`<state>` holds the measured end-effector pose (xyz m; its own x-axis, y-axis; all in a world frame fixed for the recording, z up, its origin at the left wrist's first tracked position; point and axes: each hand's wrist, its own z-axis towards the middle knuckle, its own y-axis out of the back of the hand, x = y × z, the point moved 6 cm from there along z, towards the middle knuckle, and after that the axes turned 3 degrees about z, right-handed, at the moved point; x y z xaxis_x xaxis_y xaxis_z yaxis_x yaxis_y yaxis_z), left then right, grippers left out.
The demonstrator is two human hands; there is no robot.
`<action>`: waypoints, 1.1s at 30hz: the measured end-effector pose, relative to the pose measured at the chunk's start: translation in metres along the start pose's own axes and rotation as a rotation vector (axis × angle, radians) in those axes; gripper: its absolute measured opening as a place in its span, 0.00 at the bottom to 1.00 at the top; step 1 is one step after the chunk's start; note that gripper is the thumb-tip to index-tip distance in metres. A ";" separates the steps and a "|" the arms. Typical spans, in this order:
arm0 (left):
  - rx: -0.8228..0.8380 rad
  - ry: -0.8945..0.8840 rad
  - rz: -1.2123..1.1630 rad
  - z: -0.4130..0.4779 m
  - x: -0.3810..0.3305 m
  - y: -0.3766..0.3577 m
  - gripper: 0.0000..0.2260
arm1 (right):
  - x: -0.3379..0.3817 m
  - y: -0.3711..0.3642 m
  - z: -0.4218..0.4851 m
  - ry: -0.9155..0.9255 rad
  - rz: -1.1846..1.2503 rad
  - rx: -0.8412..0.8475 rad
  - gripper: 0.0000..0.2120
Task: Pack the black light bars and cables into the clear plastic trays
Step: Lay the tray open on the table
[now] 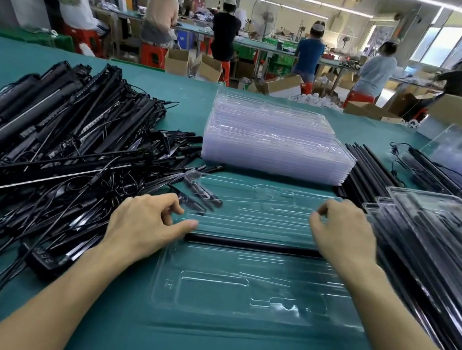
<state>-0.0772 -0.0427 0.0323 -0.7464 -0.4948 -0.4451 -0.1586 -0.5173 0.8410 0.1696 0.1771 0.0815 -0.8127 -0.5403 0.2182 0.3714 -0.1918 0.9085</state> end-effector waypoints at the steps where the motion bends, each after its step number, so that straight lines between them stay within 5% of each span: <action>1: -0.018 0.010 -0.013 -0.001 0.001 0.001 0.16 | 0.016 -0.004 0.004 0.051 0.050 0.023 0.11; 7: -0.006 -0.027 -0.093 -0.004 0.003 0.001 0.17 | 0.148 -0.036 0.009 0.492 0.348 0.280 0.09; 11: 0.003 -0.034 -0.112 -0.003 0.004 0.000 0.17 | 0.212 -0.065 0.014 0.654 0.198 0.314 0.14; 18: -0.002 -0.038 -0.124 -0.003 0.006 -0.002 0.18 | 0.204 -0.099 0.061 0.442 -0.030 0.369 0.17; 21: 0.005 -0.032 -0.132 -0.003 0.005 -0.001 0.19 | 0.193 -0.108 0.065 0.444 0.014 0.440 0.23; 33: 0.054 -0.009 -0.188 0.001 0.003 0.000 0.18 | 0.179 -0.111 0.078 0.444 -0.078 0.367 0.18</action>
<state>-0.0800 -0.0437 0.0306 -0.7058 -0.3865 -0.5937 -0.3303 -0.5618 0.7585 -0.0517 0.1660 0.0478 -0.5357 -0.8431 0.0471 0.0739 0.0088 0.9972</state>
